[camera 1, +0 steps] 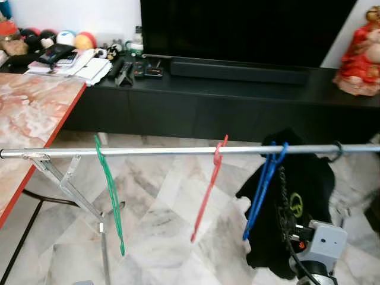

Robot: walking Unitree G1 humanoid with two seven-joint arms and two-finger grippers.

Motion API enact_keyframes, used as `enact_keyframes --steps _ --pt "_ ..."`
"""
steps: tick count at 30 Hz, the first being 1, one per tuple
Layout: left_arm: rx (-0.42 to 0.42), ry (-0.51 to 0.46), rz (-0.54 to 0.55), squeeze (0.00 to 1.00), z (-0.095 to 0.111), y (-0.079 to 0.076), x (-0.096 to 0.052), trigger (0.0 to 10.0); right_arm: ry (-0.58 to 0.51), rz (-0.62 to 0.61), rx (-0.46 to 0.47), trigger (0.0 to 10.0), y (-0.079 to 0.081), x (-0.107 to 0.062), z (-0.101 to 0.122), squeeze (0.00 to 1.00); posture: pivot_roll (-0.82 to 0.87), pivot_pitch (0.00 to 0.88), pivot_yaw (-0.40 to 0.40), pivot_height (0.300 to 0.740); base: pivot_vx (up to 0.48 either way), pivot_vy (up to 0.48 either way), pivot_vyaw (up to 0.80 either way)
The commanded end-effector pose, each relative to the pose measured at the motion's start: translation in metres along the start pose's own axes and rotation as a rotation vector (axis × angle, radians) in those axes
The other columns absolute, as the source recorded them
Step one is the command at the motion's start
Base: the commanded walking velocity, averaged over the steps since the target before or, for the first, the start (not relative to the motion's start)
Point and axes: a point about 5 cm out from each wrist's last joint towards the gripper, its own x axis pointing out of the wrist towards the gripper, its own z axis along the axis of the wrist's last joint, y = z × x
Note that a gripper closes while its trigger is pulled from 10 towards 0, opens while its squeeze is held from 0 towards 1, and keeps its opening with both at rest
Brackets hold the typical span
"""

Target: Hang hanger

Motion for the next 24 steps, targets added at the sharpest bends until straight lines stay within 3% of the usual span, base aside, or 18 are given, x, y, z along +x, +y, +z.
enact_keyframes --steps 1,15,24 --pt "-0.015 0.102 0.009 0.00 -0.031 0.002 -0.006 10.0 -0.009 0.012 0.005 10.0 0.004 0.004 0.003 0.00 -0.03 0.145 -0.059 0.740 -0.289 0.000 0.00" --pt "-0.011 0.102 0.006 0.00 -0.031 0.002 -0.006 10.0 0.002 0.021 0.021 10.0 0.005 0.010 -0.001 0.00 -0.02 0.119 -0.062 0.740 -0.285 0.000 0.00" --pt "-0.007 0.101 0.010 0.00 -0.030 0.000 -0.006 10.0 0.110 0.013 0.066 10.0 -0.004 0.023 -0.026 0.00 -0.02 0.127 -0.065 0.740 -0.092 0.000 0.00"
